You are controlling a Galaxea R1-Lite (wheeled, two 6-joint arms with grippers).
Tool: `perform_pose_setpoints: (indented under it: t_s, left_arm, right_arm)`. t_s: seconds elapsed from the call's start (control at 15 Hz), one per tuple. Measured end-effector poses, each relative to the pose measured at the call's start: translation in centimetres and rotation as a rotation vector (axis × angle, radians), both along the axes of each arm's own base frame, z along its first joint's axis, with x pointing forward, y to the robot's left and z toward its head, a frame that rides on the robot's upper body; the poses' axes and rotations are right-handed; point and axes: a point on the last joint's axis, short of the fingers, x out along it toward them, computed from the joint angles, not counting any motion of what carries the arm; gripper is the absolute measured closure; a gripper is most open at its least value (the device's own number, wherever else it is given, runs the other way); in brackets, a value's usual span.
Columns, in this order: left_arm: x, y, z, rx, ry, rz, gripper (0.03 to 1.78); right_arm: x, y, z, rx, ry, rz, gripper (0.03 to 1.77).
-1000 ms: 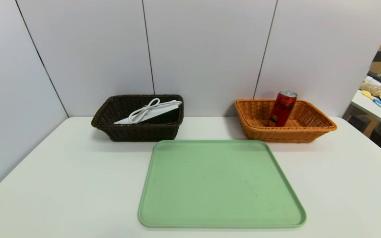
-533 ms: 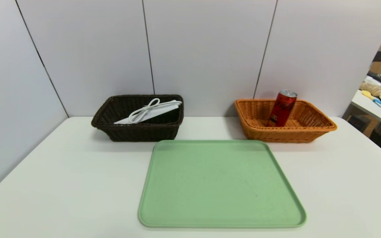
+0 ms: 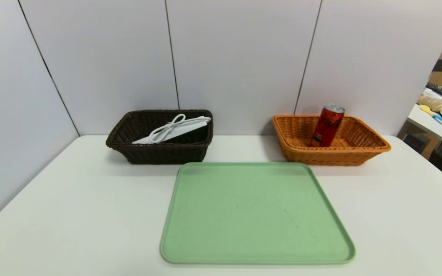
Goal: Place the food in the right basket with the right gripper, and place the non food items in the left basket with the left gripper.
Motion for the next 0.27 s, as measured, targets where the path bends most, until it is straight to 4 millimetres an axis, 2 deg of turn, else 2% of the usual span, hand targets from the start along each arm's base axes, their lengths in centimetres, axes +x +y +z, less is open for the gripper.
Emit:
perform_pose_setpoints:
  t_s: [0.27]
  left_arm:
    - [0.0,0.0,0.0,0.0,0.0,0.0,0.12]
  right_arm:
    - [0.0,0.03,0.0,0.003,0.0,0.011,0.11]
